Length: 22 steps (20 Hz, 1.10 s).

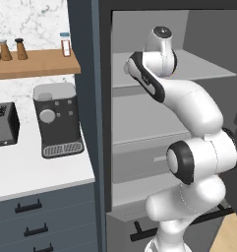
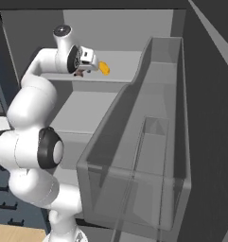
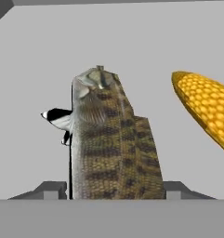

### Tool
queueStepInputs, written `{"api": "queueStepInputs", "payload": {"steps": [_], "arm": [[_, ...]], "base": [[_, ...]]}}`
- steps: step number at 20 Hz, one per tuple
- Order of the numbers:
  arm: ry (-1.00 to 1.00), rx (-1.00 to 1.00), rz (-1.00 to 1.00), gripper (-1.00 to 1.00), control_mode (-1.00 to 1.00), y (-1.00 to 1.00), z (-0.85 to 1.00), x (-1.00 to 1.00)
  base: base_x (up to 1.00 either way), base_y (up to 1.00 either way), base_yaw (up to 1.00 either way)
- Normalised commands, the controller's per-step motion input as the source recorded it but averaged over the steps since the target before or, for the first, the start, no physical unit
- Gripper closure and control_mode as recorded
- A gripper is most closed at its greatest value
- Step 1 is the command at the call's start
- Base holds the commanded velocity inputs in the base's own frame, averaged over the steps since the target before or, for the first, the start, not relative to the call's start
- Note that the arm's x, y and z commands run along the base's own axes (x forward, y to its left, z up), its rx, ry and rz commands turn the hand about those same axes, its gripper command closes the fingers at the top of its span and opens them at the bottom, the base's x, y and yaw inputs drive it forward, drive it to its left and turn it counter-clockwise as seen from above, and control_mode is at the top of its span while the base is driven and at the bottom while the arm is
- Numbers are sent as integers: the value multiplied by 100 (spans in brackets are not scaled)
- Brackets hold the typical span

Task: Place one corn and one fish in each tupperware on the nearby counter, to pack two identical lunches.

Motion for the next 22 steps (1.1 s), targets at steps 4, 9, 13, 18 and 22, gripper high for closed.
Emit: {"api": "queueStepInputs", "payload": {"steps": [4,9,13,18,22], "arm": [[-21,3,0,100,-100,0,-24,-37],[-4,0,-4,100,-100,-4,-1,-53],[1,0,-4,100,-100,-12,5,-85],[1,0,0,100,-100,-14,-2,-100],[0,1,0,100,-100,-18,-15,-100]], "base": [[0,0,0],[0,0,0],[0,0,0],[0,0,0],[0,0,0]]}}
